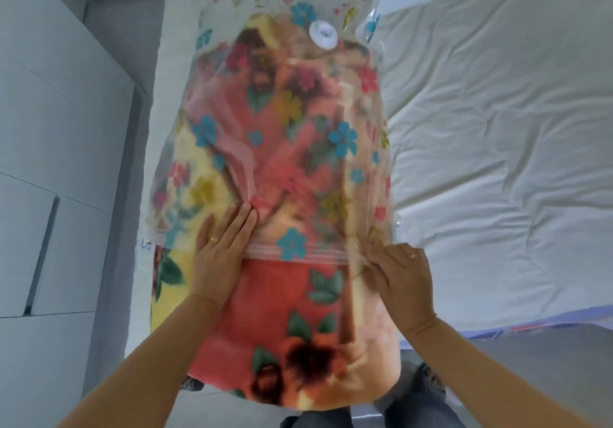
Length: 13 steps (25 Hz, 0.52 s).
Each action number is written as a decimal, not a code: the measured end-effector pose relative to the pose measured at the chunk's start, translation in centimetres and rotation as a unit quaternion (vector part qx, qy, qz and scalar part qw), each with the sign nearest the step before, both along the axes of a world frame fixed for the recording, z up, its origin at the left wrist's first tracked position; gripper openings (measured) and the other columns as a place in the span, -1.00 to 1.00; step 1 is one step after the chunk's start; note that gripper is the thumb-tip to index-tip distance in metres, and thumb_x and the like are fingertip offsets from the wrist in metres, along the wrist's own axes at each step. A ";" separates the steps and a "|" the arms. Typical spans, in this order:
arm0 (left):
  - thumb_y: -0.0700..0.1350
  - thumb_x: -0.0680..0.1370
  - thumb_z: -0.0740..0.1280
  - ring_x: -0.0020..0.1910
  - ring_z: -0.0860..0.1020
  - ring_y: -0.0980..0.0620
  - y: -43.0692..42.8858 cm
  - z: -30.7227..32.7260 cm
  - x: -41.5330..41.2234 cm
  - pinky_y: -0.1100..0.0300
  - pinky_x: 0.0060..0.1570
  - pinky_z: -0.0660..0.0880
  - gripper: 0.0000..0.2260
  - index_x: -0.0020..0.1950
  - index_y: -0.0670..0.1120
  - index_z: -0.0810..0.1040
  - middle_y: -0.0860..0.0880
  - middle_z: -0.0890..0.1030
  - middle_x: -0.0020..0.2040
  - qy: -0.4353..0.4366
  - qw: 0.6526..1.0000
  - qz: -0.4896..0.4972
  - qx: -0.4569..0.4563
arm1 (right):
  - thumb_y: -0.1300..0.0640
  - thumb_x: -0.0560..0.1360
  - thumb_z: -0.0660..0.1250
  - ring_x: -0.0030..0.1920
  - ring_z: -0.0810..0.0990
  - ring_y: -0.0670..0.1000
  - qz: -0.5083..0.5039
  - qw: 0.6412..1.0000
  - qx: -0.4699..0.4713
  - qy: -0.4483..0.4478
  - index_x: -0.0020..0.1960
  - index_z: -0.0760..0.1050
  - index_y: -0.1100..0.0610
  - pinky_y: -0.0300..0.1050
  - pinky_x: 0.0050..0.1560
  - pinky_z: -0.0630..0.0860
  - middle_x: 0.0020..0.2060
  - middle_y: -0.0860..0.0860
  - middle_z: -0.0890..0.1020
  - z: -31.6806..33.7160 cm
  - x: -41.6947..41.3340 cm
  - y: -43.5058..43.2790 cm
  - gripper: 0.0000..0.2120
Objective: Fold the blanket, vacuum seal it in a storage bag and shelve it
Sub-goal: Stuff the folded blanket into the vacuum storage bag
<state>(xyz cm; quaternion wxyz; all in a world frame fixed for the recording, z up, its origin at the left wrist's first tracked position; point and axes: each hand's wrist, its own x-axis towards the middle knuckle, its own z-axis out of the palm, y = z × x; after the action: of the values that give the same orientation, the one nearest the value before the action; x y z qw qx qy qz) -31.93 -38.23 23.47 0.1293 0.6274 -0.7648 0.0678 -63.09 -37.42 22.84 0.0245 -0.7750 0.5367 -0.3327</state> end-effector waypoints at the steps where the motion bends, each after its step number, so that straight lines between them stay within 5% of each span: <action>1: -0.22 0.53 0.11 0.46 0.27 -0.01 1.8 -0.2 0.1 -0.11 0.42 0.19 -0.53 0.46 -0.12 0.32 -0.03 0.37 0.45 0.011 1.000 -0.021 0.001 | 0.13 0.48 0.23 -0.19 0.40 0.02 0.016 1.000 0.008 0.008 -0.19 0.63 0.15 -0.10 -0.17 0.27 -0.28 0.01 0.61 -0.6 -0.5 0.8 -0.78; 7: -0.32 0.53 0.10 0.35 0.40 -0.03 7.1 -1.2 -0.4 0.10 0.42 0.26 -0.61 0.34 -0.24 0.45 -0.14 0.50 0.32 0.087 0.996 -0.019 0.023 | 0.14 0.51 0.22 -0.25 0.46 0.07 0.035 0.999 0.023 0.028 -0.26 0.57 0.14 -0.11 -0.15 0.35 -0.32 0.02 0.57 -1.2 -0.9 2.0 -0.78; 10: -0.26 0.57 0.10 0.37 0.38 -0.05 6.9 -0.8 -0.1 0.11 0.44 0.21 -0.63 0.37 -0.24 0.41 -0.13 0.46 0.36 0.070 0.994 -0.063 0.053 | 0.05 0.62 0.14 -0.30 0.50 0.06 0.055 0.998 0.030 0.028 -0.27 0.58 0.12 -0.18 -0.12 0.34 -0.34 -0.01 0.57 -1.1 -1.8 4.9 -0.62; 13: 0.01 0.66 0.05 0.43 0.31 -0.03 7.6 -0.7 -0.8 0.09 0.47 0.14 -0.57 0.42 -0.22 0.35 -0.10 0.37 0.42 0.056 0.992 -0.070 0.093 | -0.18 0.58 0.14 -0.04 0.56 0.06 0.032 0.989 0.145 -0.003 0.00 0.58 0.11 -0.16 0.10 0.33 -0.06 -0.01 0.60 -2.5 -3.7 5.6 -0.59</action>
<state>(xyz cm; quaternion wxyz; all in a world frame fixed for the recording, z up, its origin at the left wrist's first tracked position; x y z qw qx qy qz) -32.68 -30.68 22.80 0.1171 0.5845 -0.8015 -0.0480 -66.77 -31.79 20.33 0.1489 -0.7788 0.5546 -0.2524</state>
